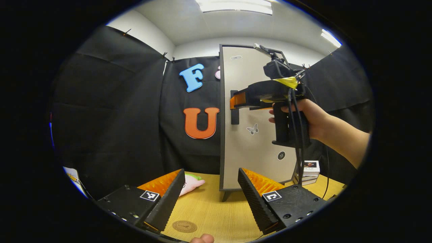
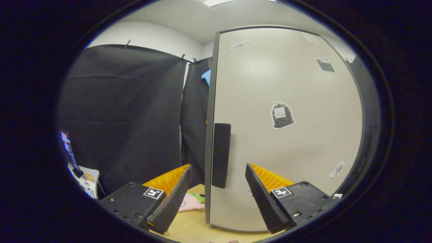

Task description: Open the cabinet door with the right hand, grasp the bottle in the cabinet with the left hand and place it on the coaster, then close the cabinet door with the right hand.

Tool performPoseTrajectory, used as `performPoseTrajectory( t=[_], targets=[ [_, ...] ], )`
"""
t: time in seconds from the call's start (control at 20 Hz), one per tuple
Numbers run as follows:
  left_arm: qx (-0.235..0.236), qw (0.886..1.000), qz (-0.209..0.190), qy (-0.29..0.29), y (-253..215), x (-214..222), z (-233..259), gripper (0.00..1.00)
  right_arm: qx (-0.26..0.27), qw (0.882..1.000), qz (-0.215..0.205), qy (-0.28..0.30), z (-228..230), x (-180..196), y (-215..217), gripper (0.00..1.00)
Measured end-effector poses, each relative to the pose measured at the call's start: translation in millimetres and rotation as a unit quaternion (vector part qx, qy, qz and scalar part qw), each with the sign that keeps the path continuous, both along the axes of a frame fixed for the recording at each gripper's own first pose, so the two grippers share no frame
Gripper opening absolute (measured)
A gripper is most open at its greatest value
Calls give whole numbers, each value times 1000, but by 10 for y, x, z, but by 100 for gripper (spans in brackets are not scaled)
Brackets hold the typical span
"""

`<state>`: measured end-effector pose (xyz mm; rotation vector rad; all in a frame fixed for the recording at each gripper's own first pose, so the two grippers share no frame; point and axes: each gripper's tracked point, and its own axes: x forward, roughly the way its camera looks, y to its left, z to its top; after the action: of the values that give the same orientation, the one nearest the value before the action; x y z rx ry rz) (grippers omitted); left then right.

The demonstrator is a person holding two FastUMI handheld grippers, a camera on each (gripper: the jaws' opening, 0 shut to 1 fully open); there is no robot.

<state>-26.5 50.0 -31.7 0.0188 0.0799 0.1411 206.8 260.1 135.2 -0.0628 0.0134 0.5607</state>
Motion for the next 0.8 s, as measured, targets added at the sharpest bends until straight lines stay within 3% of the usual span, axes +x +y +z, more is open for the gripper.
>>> performPoseTrajectory(
  t=[0.1, 0.15, 0.2, 0.3, 0.5, 0.65, 0.75, 0.8],
  targets=[
    [-8, 1000, 3, 2, 30, 0, -9, 95, -7, 1000, -7, 6, -55, 120, 96, 98],
    [-11, 1000, 7, 0, 63, 13, -6, 95, -9, 1000, -11, 8, -61, 177, 138, 92],
    [-13, 1000, 10, -1, 90, 16, 1, 95, -7, 1000, -12, 14, -68, 226, 189, 94],
    [-12, 1000, 17, -1, 166, 21, -8, 95, 2, 999, -2, 36, -127, 259, 318, 88],
    [-27, 999, 33, 11, 307, 15, -123, 95, 4, 999, -32, 24, -78, 370, 302, 75],
    [-35, 999, 35, 15, 375, 26, -175, 95, 8, 998, -62, 16, -65, 455, 185, 53],
    [-12, 999, 49, 15, 526, 32, -194, 95, -1, 998, -61, 10, -68, 457, 175, 36],
    [-2, 998, 54, 14, 583, 21, -184, 95, -4, 998, -58, 6, -65, 448, 168, 35]
  ],
)
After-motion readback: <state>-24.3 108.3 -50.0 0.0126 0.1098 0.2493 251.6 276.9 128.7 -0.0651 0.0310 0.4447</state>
